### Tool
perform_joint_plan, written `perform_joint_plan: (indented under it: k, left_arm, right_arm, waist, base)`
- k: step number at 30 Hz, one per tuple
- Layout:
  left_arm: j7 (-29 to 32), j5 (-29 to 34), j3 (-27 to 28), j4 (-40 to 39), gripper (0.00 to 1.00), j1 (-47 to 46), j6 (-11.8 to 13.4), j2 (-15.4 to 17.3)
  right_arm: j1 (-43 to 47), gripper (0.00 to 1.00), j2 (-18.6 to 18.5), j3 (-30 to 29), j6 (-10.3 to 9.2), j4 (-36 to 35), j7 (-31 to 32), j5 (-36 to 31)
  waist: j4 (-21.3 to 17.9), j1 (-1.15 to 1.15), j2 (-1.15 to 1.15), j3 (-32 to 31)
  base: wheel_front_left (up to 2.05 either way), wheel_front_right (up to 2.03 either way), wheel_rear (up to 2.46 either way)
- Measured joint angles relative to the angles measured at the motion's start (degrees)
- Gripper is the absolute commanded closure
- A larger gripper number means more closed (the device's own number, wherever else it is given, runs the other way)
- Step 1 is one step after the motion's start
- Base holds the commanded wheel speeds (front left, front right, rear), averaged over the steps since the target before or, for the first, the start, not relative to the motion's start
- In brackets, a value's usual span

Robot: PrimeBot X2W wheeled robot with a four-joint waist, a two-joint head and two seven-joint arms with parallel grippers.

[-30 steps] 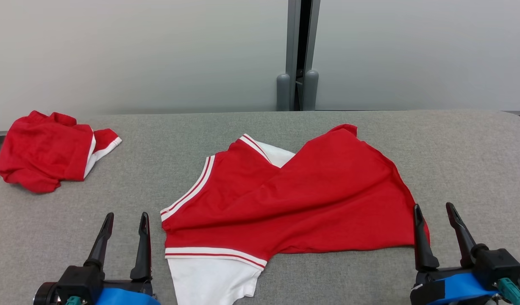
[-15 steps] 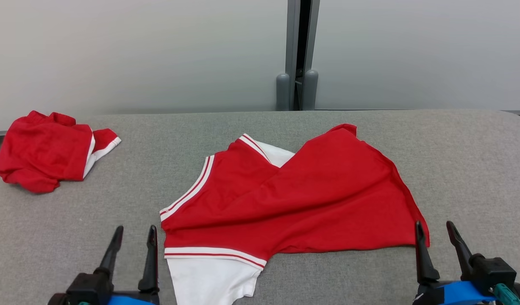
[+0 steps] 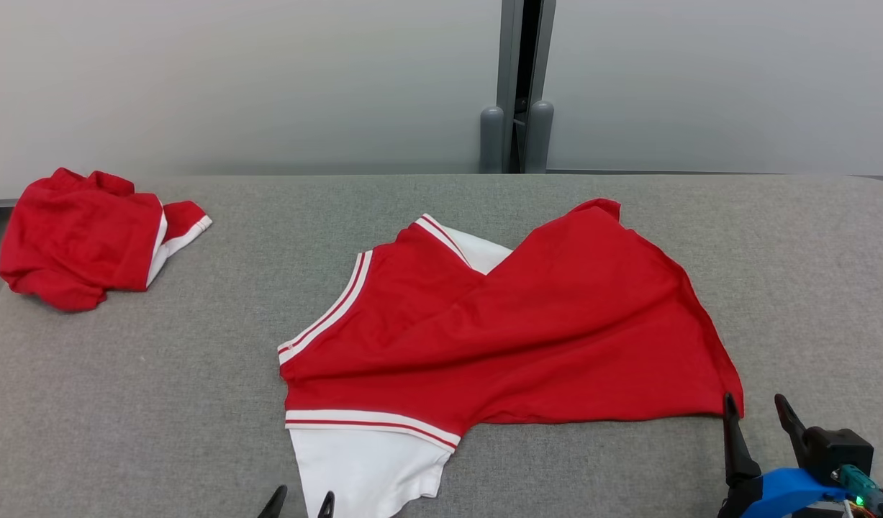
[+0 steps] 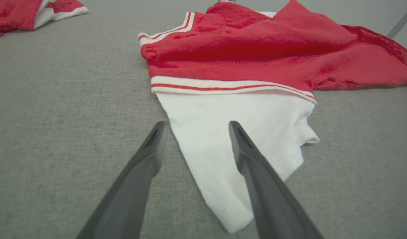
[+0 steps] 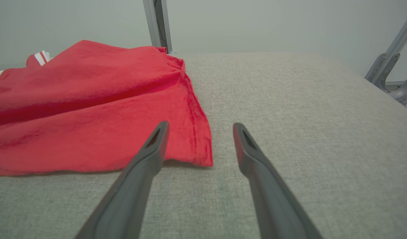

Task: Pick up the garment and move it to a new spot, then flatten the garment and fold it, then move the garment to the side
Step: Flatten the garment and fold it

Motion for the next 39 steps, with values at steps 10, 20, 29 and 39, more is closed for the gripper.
perform_joint_plan:
  k: [10, 20, 29, 39]
  left_arm:
    - [2.47, -4.9, -6.31, 4.77, 0.0, -0.26, -0.54, 1.51]
    - [4.11, -11.26, -13.28, 3.83, 0.0, -1.56, -0.54, 3.39]
    - [3.55, -12.56, -15.28, 4.39, 0.0, -2.85, -0.55, 4.0]
    - [2.22, -12.55, -16.27, 4.95, 0.67, -4.27, -0.6, 3.99]
  right_arm:
    - [-2.92, 0.0, -1.11, 0.11, 0.0, 5.1, 0.0, -0.12]
    - [-5.19, 0.0, -1.72, 1.11, 0.0, 10.8, 0.0, -0.1]
    - [-7.44, 0.0, -2.27, 1.27, 0.0, 16.24, 0.0, 0.07]
    - [-10.68, 1.0, -2.14, 3.1, 0.01, 20.18, -0.05, 3.23]
  waist:
    - [0.89, 0.0, 0.0, 1.12]
    - [1.27, -0.01, 0.0, 1.76]
    - [1.3, -0.01, 0.0, 2.25]
    - [1.46, -0.01, 0.0, 3.06]
  base:
    - [0.0, 0.0, 0.0]
    - [0.0, 0.0, 0.0]
    - [0.0, 0.0, 0.0]
    - [0.0, 0.0, 0.0]
